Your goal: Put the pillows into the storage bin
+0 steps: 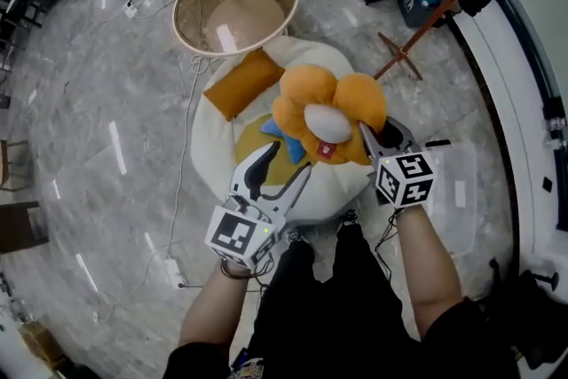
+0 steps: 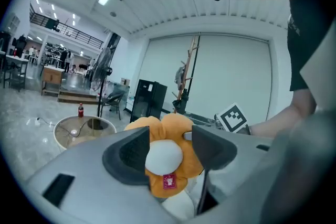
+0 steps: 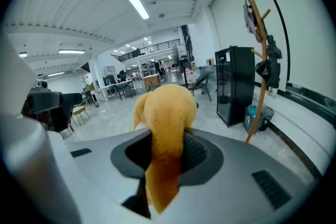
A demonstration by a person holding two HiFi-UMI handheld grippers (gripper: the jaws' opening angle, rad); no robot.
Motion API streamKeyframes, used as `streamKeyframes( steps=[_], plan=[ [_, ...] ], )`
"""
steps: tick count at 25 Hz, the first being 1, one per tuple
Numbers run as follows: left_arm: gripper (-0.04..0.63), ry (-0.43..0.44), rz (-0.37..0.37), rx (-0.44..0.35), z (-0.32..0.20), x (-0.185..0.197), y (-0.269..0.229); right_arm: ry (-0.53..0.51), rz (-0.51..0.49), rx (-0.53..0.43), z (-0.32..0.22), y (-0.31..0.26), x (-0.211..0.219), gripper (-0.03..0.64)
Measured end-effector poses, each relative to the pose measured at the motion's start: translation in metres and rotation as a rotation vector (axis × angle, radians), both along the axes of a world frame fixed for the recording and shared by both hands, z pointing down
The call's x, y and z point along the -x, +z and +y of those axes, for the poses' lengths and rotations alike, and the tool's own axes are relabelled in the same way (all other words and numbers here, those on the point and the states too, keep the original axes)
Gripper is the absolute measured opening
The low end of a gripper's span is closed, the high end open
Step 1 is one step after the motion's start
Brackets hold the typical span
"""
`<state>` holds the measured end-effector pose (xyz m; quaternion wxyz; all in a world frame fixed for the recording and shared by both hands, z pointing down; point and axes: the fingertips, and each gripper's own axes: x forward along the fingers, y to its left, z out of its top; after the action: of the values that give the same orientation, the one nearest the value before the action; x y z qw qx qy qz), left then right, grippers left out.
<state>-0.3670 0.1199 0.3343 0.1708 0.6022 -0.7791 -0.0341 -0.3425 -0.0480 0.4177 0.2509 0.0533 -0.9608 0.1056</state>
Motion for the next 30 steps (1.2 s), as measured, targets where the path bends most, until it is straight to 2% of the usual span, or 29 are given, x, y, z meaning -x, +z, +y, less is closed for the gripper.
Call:
streamKeyframes(
  steps=[3, 5, 6, 7, 8, 13, 18, 24, 30],
  plan=[
    [0.215, 0.019, -0.06, -0.038, 0.0, -0.007, -0.043, 0.04, -0.057, -0.033, -0.006, -0.055, -0.014, 0.117],
    [0.144, 0.019, -0.099, -0.04, 0.0, -0.007, -0.067, 0.064, -0.098, -0.062, -0.01, -0.089, -0.022, 0.117],
    [0.066, 0.025, -0.114, -0.044, 0.0, -0.007, -0.076, 0.076, -0.115, -0.075, -0.012, -0.103, -0.026, 0.117],
    [0.018, 0.039, -0.128, -0.055, -0.001, -0.008, -0.085, 0.087, -0.13, -0.086, -0.013, -0.115, -0.03, 0.117],
    [0.008, 0.057, -0.142, -0.069, -0.003, -0.01, -0.093, 0.098, -0.142, -0.095, -0.015, -0.125, -0.034, 0.117],
    [0.006, 0.128, -0.204, -0.118, -0.015, -0.018, -0.122, 0.153, -0.185, -0.128, -0.027, -0.153, -0.055, 0.115],
    [0.006, 0.178, -0.222, -0.134, -0.024, -0.033, -0.135, 0.216, -0.204, -0.131, -0.037, -0.165, -0.081, 0.115],
    [0.005, 0.26, -0.188, -0.124, -0.024, -0.052, -0.124, 0.312, -0.191, -0.136, -0.038, -0.164, -0.116, 0.115],
    [0.005, 0.367, -0.132, -0.095, -0.048, -0.097, -0.101, 0.429, -0.126, -0.116, -0.052, -0.138, -0.189, 0.115]
  ],
)
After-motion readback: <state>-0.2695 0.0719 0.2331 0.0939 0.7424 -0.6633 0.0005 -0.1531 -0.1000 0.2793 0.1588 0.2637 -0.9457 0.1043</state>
